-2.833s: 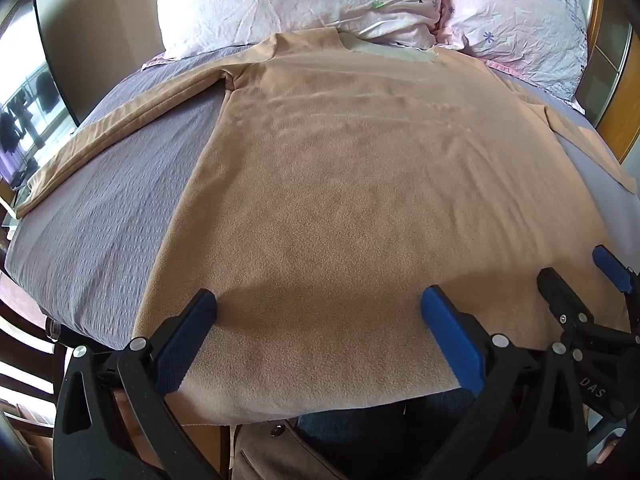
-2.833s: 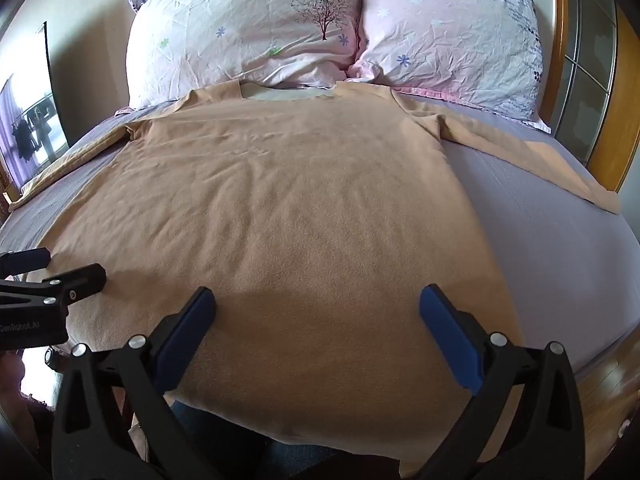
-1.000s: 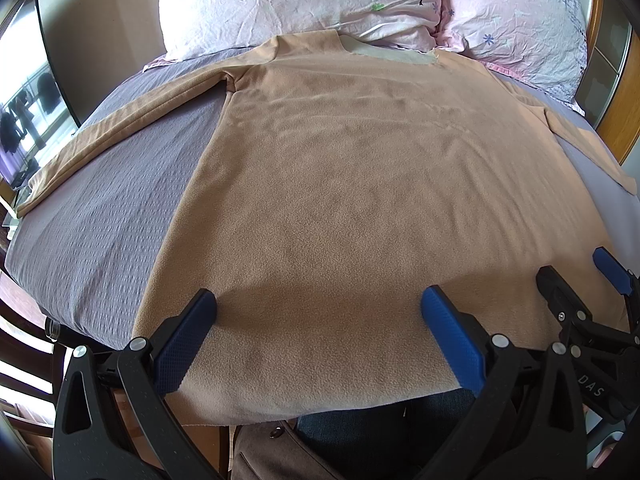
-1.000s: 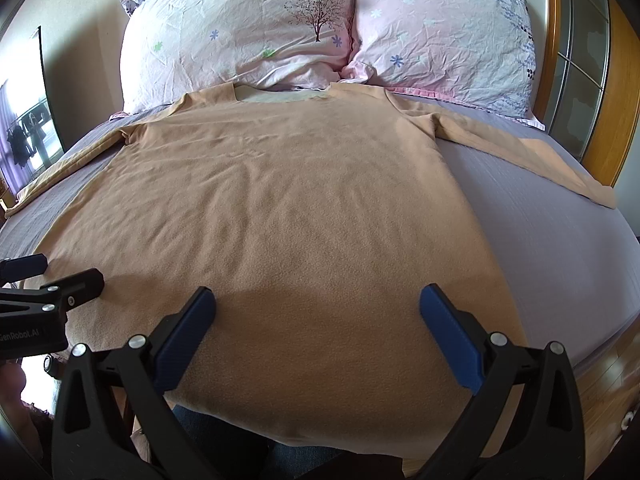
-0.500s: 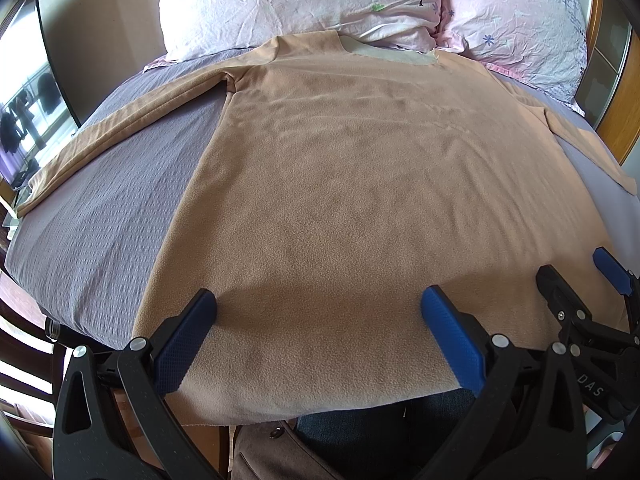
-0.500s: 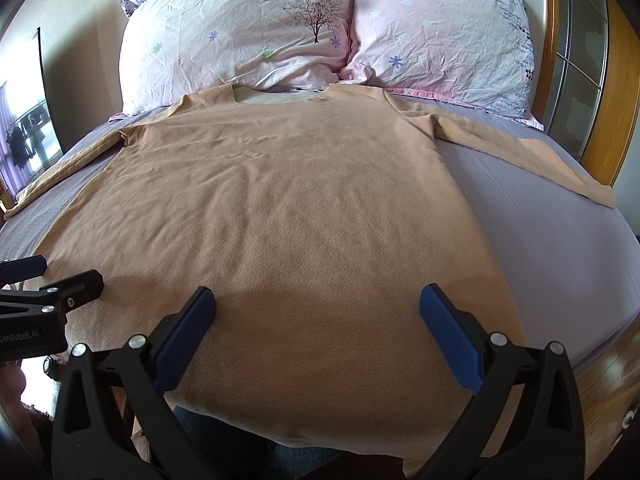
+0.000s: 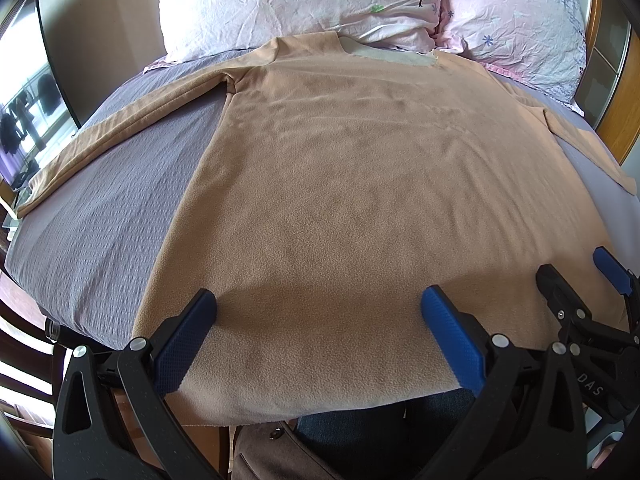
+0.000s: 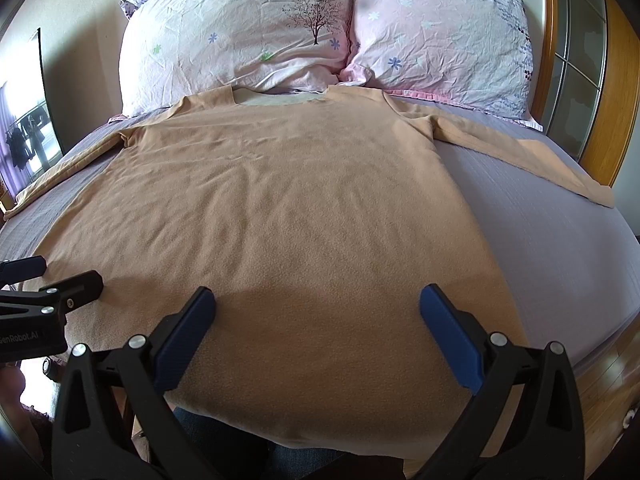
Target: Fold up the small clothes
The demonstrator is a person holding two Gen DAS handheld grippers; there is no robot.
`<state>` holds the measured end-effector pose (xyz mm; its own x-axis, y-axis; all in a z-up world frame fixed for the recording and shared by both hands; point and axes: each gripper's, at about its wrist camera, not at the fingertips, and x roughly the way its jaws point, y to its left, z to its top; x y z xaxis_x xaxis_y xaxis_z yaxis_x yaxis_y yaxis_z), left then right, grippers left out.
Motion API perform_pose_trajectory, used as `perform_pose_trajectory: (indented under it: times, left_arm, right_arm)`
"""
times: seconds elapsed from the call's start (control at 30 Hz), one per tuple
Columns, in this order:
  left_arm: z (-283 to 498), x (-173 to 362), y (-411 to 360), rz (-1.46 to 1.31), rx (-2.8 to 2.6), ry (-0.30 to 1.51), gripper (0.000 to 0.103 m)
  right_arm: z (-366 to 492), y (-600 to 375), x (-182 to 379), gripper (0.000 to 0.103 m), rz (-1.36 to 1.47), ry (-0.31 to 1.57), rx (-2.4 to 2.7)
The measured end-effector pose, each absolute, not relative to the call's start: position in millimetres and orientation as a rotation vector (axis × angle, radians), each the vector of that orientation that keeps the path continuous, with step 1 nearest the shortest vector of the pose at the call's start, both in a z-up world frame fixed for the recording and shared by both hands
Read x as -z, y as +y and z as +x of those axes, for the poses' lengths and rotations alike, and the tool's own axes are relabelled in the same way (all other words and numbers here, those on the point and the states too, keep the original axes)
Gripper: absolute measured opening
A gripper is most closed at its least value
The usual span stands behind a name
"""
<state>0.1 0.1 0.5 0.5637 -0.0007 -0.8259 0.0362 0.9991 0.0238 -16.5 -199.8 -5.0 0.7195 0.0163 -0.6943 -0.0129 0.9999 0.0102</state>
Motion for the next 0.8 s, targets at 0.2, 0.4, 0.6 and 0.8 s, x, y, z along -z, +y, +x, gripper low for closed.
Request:
perform_pose_trajectory:
  times: [0.2, 0.4, 0.6, 0.8]
  left_arm:
    - [1, -1, 0, 0.041, 0.023, 0.970, 0.102]
    - [0, -3, -1, 0.046, 0.027, 0.954, 0.102]
    - [-8, -3, -1, 0.052, 0.039, 0.883, 0.102]
    - [-9, -3, 6, 0.012, 0.087, 0.793, 0.102]
  right_arm:
    - [-15, -201, 5, 0.101, 0.002, 0.757, -0.024]
    - [-11, -220, -1, 0.101, 0.052, 0.732, -0.127]
    - [9, -376, -57, 0.101, 0.403, 0.566, 0.095]
    - [52, -550, -39, 0.026, 0.804, 0.648, 0.335]
